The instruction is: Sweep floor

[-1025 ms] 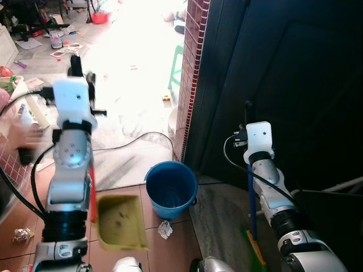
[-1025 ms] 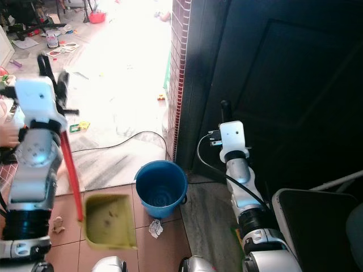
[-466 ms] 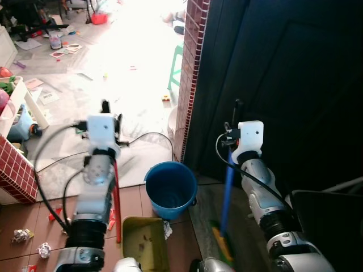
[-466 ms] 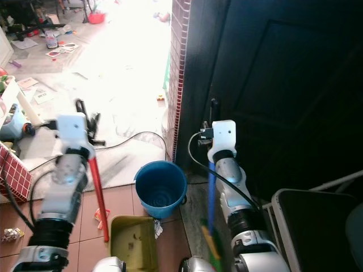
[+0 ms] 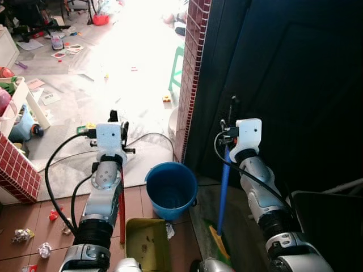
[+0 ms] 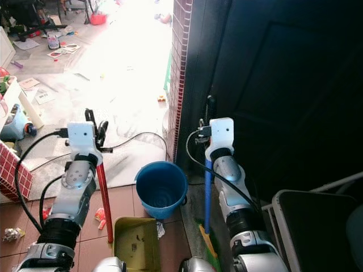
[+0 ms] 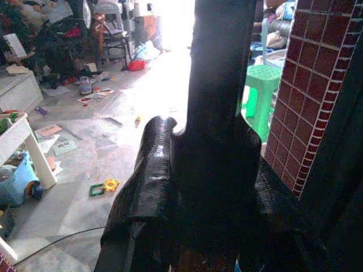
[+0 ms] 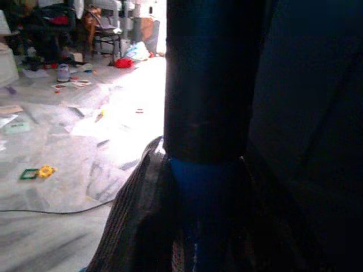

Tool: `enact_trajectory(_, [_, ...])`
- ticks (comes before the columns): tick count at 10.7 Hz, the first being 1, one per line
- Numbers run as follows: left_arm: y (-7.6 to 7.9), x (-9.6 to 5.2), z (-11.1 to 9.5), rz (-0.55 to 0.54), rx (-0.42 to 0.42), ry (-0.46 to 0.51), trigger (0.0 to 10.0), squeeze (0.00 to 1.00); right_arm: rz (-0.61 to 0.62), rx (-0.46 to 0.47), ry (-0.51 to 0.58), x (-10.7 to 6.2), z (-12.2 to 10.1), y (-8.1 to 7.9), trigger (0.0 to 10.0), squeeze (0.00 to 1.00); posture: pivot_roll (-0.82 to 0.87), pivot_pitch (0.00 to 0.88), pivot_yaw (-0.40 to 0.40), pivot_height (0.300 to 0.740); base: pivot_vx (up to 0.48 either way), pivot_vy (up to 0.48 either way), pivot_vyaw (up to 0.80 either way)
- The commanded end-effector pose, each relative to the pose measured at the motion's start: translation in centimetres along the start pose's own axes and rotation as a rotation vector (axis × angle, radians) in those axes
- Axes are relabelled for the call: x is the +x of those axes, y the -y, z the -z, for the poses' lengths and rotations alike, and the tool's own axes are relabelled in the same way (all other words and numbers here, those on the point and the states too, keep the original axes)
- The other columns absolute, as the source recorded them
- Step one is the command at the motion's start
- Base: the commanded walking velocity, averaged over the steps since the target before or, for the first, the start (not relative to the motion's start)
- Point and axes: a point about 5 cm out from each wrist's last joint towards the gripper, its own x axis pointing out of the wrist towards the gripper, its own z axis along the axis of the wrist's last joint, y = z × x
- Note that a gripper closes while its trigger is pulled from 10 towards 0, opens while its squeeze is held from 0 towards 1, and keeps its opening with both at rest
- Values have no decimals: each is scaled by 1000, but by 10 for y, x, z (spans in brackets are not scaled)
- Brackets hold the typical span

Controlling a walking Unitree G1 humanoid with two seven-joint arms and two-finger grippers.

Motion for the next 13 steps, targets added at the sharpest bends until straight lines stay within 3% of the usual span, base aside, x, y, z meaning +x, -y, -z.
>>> enact_trajectory(1, [7,1,-3,22,-35,16,10000,0,-11,5,26,4,-8,-2,10000,0,35,0,-53,740,0,0,0])
enact_trajectory(4, [9,-1,-5,17,-50,33,10000,0,-53,-6,25,5,-9,-12,10000,0,37,0,-65,740,0,0,0])
enact_trajectory(9, [21,-6,-4,36,-65,33,10000,0,-25,3,21,13,-10,-12,10000,0,45,0,-76,740,0,0,0])
enact_trajectory(13, [18,-9,-5,50,-65,33,10000,0,-41,1,15,17,-10,-15,10000,0,56,0,-91,740,0,442,0])
